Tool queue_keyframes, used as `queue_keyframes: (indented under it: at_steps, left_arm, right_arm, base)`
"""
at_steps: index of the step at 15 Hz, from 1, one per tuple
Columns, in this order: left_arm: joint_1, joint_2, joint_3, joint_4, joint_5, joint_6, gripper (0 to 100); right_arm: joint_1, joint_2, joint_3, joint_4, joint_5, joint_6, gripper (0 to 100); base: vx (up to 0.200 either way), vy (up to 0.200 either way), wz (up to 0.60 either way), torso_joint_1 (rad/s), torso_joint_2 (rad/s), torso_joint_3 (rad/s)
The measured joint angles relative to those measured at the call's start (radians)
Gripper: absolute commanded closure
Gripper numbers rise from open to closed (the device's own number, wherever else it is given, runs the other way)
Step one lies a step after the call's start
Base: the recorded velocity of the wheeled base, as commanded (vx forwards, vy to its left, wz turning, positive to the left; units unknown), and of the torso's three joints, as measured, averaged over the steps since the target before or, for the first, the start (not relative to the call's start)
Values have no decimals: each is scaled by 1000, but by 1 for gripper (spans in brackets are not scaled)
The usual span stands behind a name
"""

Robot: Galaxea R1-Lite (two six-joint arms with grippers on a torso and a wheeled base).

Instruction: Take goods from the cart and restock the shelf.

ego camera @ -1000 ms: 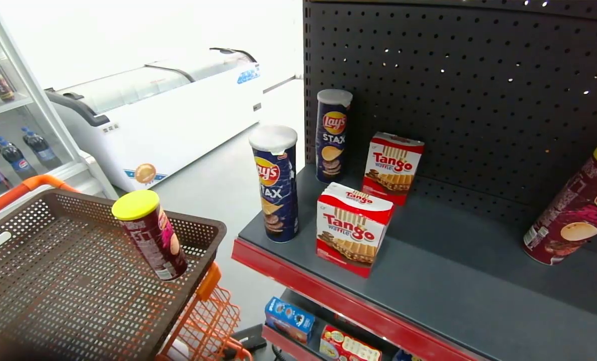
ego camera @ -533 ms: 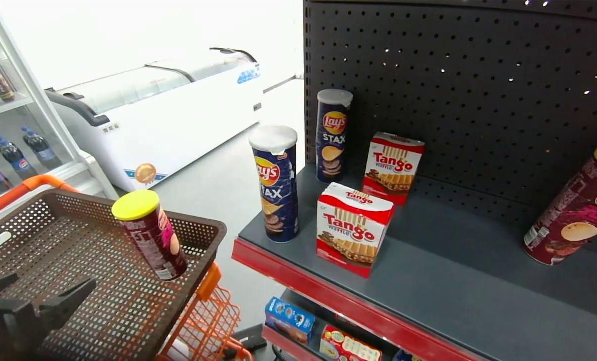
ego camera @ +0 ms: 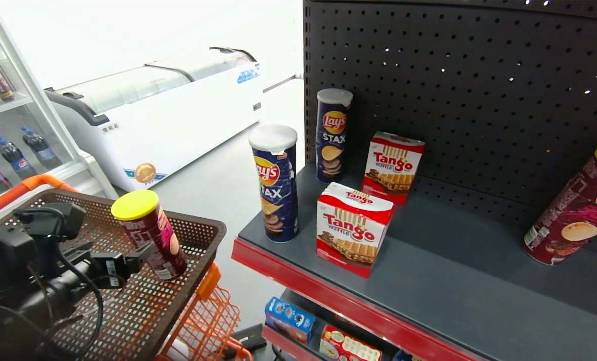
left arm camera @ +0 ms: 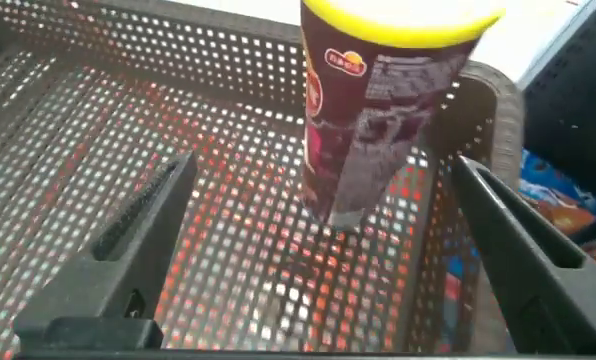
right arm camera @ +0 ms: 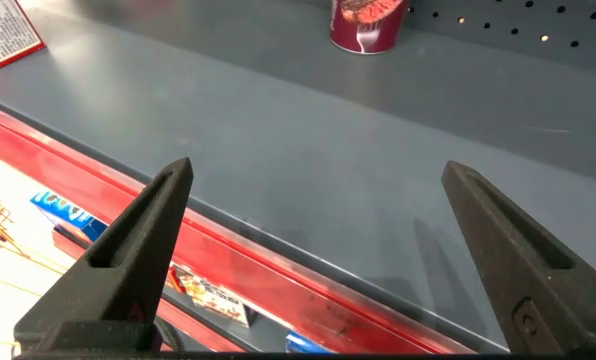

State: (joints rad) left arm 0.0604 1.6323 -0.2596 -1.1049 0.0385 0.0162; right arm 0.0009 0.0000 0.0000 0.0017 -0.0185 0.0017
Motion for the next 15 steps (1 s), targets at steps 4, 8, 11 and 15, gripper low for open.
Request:
queue_keyframes:
  at_steps: [4,8,11,15]
  left_arm:
    - [2,220,-44,-158,2,23,0]
    - [3,327,-104,-211,2,17,100]
    - [4,357,-143,-217,-2,35,100]
    - [0,344,-153,-205,-3,56,100]
  right_arm:
    - [0,0,0,0,0,0,0]
    - [0,0,0,0,0,0,0]
    - [0,0,0,0,0,0,0]
    - [0,0,0,0,0,0,0]
  base:
    - [0,0,0,0,0,0]
    - [0,0,0,0,0,0]
    - [0,0,0,0,0,0]
    - [0,0,0,0,0,0]
